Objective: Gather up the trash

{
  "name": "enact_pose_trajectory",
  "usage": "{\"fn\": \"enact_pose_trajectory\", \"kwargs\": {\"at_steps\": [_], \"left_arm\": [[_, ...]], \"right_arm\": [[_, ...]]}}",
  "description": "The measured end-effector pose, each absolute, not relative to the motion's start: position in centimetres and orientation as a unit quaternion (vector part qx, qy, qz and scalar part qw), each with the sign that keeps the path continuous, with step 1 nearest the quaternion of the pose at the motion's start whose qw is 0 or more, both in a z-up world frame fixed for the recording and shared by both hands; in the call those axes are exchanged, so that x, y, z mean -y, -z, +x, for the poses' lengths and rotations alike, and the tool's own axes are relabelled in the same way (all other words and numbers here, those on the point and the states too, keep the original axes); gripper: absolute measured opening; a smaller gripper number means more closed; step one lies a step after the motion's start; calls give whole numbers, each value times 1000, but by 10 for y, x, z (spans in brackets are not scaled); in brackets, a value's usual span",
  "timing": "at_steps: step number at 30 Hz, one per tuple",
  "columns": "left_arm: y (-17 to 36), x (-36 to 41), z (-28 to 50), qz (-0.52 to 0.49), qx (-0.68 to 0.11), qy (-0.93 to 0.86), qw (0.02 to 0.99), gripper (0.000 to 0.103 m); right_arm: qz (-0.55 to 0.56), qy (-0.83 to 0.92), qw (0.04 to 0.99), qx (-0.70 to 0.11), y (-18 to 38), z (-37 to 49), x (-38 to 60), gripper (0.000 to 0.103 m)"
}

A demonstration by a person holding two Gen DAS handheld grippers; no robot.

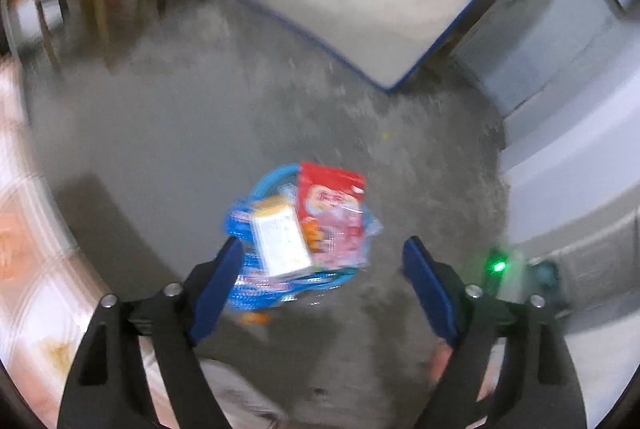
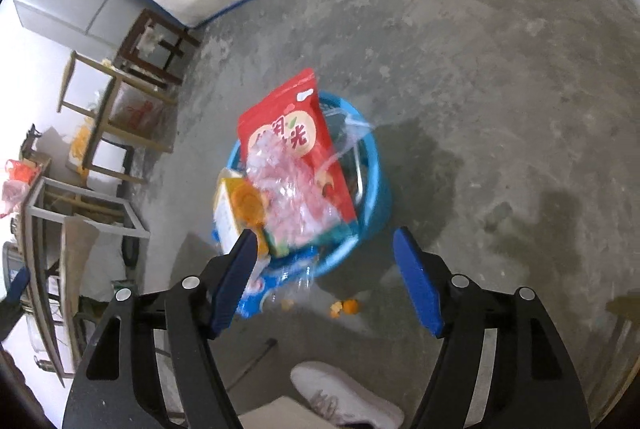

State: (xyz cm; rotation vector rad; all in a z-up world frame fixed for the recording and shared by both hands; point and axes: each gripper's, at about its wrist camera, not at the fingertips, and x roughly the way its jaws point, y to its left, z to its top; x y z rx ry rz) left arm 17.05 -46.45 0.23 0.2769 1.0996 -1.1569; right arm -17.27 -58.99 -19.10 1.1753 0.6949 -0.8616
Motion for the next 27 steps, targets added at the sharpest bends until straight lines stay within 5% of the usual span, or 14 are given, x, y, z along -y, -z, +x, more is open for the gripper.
{"fn": "enact_pose_trajectory", "kwargs": {"at_steps": [7,12,17,27], "left_arm": [[-47,286,125,112,-411,474,771,94],[-51,189,84,80,-376,387,838,97],[-58,132,42,51,-307,323,894,98],[-54,81,14,7,-311,195,930,98]], "right_arm": [[420,320,774,-348,131,-171,481,68],[327,246,847,-338,73,-152,397,79],[207,182,914,-298,11,-131,318,95],[87,203,937,-269,-20,-112,239,95]]}}
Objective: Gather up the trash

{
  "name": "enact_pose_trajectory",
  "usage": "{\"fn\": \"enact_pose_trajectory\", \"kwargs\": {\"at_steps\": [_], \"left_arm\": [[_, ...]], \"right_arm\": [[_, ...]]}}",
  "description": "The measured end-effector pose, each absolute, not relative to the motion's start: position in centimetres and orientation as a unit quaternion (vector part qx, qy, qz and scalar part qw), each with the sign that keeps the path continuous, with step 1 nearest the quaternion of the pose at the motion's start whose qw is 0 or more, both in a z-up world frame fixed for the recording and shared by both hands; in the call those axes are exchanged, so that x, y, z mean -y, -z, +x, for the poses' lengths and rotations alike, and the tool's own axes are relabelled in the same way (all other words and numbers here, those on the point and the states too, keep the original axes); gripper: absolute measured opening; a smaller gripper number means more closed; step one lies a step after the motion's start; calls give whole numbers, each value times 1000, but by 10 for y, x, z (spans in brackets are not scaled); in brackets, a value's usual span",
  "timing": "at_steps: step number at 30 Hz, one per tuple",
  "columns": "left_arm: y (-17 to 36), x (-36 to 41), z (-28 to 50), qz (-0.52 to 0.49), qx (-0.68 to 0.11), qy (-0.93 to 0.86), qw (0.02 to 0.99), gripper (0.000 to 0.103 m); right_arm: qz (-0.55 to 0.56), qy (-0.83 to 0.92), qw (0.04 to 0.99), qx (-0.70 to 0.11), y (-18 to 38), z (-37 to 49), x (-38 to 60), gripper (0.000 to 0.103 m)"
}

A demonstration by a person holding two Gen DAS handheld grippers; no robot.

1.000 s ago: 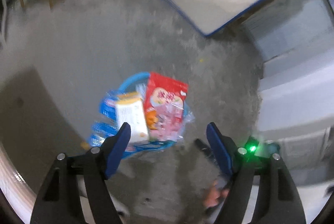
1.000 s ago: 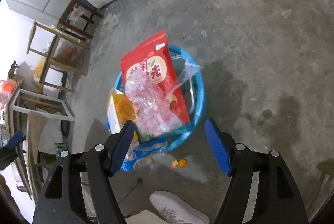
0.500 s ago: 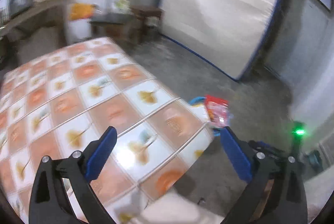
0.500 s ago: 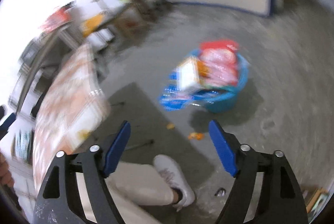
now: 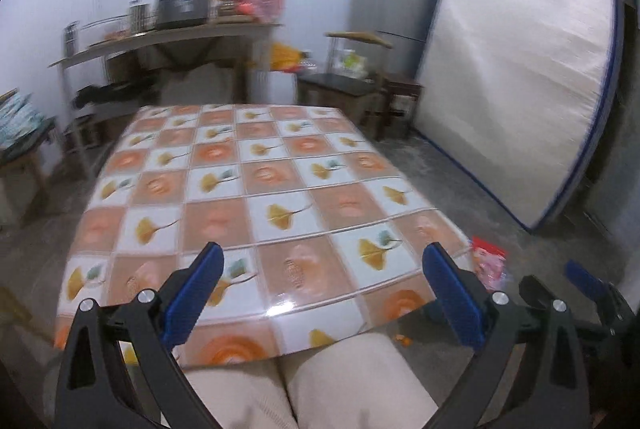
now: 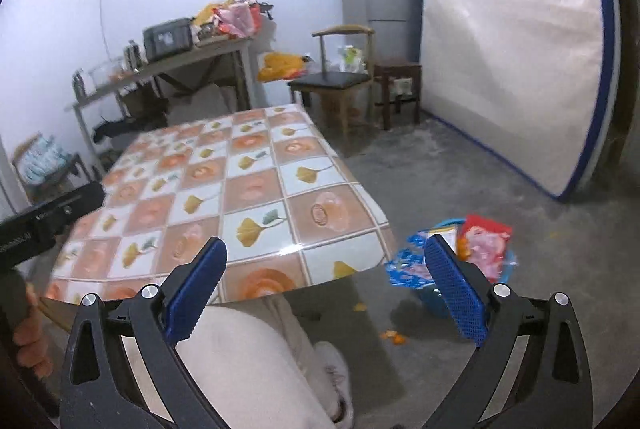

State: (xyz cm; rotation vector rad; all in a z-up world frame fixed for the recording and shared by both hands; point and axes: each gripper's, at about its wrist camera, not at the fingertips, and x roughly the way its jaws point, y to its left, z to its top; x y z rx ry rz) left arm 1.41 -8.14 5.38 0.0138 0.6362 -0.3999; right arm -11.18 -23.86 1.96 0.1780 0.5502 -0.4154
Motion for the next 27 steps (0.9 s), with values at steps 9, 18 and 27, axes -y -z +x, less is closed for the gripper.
{"fn": "enact_pose_trajectory", "kwargs": {"at_steps": [9,18,27], "left_arm": [[-38,56,-4,41,-319,83,943,98],[-26,38,-19,10,-322,62,945,98],[-21,45,-14,20,-343,78,936,98]], "right_arm": [[73,215,934,-276,-16,-125,213,95],[55,206,935,-284,-9,-132,198,95],[54,211,927,-305,-3,-138,195,95]]}}
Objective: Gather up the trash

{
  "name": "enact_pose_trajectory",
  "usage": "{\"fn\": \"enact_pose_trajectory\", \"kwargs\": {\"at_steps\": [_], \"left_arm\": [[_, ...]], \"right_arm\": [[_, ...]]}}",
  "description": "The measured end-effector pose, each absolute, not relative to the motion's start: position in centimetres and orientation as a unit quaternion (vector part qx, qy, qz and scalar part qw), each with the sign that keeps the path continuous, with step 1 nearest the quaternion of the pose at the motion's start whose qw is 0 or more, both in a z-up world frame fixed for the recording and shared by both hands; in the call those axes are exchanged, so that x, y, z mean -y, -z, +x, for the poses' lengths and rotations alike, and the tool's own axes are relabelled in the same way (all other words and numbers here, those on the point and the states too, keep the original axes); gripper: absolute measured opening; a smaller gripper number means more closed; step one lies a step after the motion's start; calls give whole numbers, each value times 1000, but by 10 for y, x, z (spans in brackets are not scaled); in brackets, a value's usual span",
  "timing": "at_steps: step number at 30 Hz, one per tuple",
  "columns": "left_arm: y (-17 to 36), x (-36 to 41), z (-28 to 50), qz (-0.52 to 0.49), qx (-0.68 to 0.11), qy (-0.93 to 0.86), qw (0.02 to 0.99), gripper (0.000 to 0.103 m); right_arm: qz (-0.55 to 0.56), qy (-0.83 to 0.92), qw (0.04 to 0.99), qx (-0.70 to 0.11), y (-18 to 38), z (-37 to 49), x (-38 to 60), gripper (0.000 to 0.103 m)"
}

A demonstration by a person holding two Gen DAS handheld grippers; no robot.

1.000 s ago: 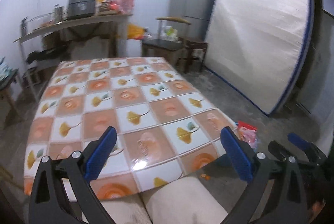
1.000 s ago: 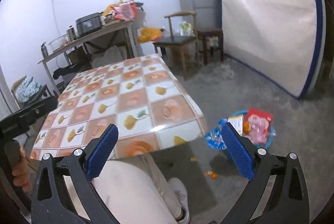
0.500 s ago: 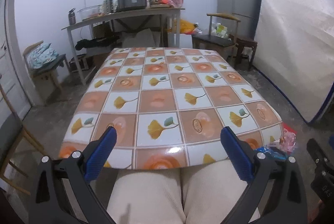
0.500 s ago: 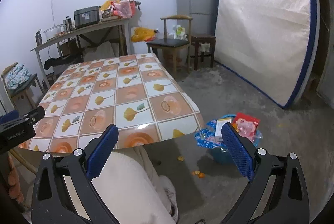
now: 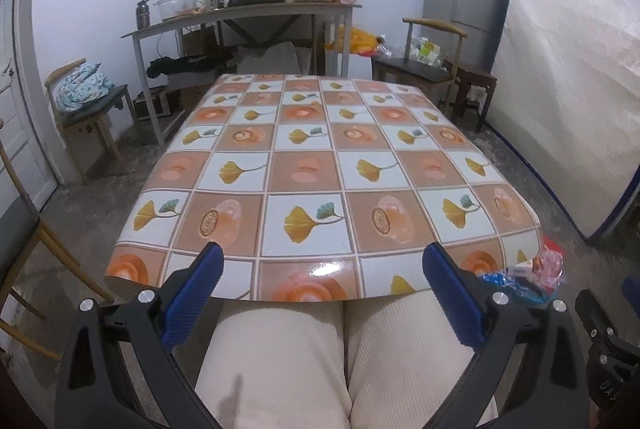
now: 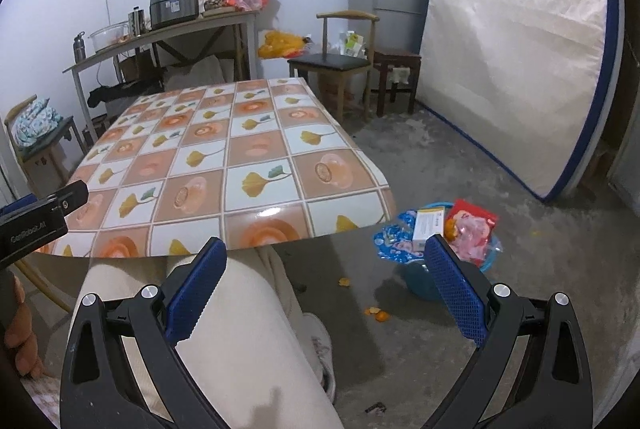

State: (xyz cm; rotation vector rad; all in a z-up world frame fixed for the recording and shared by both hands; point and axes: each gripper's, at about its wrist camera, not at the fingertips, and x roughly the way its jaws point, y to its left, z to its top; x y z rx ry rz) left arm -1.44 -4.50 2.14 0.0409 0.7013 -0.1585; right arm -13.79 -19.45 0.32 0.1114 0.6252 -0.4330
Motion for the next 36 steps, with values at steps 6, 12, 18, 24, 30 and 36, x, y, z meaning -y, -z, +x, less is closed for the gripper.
{"fn": "enact_pose_trajectory", "kwargs": {"at_steps": [6,12,18,24,30,36], "left_arm": [[-22,46,-11,41,-342,57,937,98],[-17,41,-10,67,-345,27,936,98],[-13,37,-10,61,-353,15,934,98],[-11,40,-7,66,-360,13,931,98],[-11,44,-7,71,-364,16,929,98],[-11,45,-7,71,-363,16,929,98]], "right_arm": [[50,218,926,-305,-4,-139,198,95],[48,216,926,-305,-5,-136,201,95],[47,214,926,-308,-5,-134,202,95],[45,212,926,-308,-6,-131,207,95],[38,214,926,-308,-7,-131,213,95],[36,222,926,-304,-8,-133,223,95]]}}
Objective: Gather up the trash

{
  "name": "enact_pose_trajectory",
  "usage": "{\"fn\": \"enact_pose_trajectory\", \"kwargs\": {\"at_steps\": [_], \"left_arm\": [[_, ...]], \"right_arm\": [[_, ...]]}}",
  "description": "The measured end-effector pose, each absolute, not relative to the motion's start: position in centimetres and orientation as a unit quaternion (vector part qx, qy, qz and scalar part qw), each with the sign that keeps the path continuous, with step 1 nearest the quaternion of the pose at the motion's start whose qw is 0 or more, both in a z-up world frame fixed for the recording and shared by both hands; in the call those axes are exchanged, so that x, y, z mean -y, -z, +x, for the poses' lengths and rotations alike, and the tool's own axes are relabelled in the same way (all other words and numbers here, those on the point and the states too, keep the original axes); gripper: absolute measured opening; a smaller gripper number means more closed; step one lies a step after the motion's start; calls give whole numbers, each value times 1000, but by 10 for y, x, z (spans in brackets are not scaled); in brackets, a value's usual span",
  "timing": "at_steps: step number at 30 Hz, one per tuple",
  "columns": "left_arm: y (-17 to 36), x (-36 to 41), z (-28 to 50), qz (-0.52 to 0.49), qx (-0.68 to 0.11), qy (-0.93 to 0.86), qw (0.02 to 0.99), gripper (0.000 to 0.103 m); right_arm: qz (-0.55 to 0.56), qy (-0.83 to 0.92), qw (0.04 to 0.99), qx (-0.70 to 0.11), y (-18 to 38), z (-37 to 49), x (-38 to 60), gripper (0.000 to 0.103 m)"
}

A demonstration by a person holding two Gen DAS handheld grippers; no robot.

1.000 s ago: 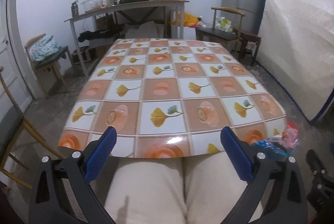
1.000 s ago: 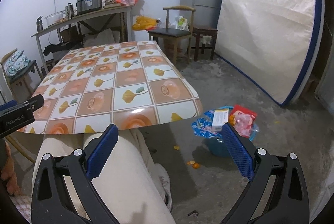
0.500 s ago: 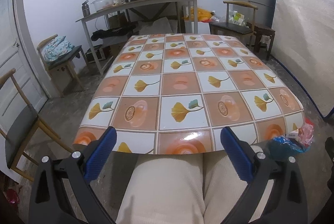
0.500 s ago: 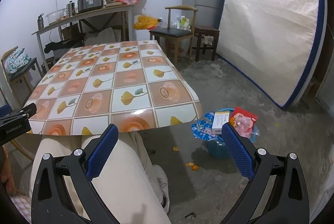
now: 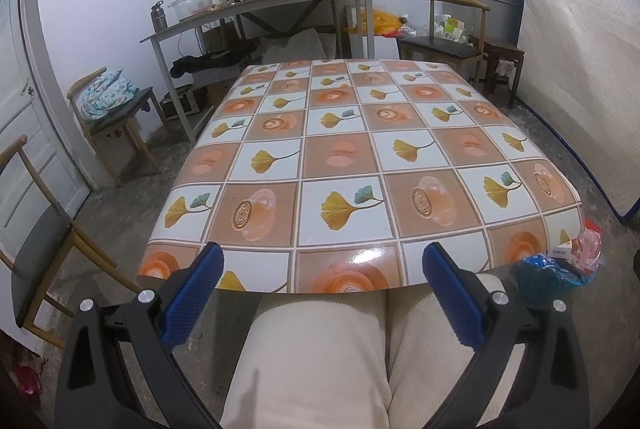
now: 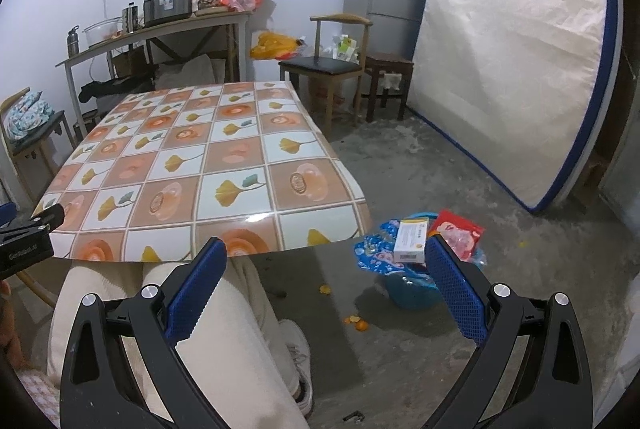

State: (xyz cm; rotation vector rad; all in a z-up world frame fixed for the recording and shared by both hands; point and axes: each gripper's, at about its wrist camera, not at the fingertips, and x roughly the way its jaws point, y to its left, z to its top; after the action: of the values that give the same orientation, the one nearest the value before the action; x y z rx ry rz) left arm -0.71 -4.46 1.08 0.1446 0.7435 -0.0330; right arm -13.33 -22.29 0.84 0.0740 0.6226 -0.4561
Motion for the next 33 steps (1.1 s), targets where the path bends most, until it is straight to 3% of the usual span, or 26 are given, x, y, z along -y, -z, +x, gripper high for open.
{"fn": "enact_pose_trajectory", "kwargs": {"at_steps": [33], "left_arm": [[-7,44,-7,69,-375,9,924,98]], "right_arm": [[36,223,926,-302,-9,-136,222,95]]}}
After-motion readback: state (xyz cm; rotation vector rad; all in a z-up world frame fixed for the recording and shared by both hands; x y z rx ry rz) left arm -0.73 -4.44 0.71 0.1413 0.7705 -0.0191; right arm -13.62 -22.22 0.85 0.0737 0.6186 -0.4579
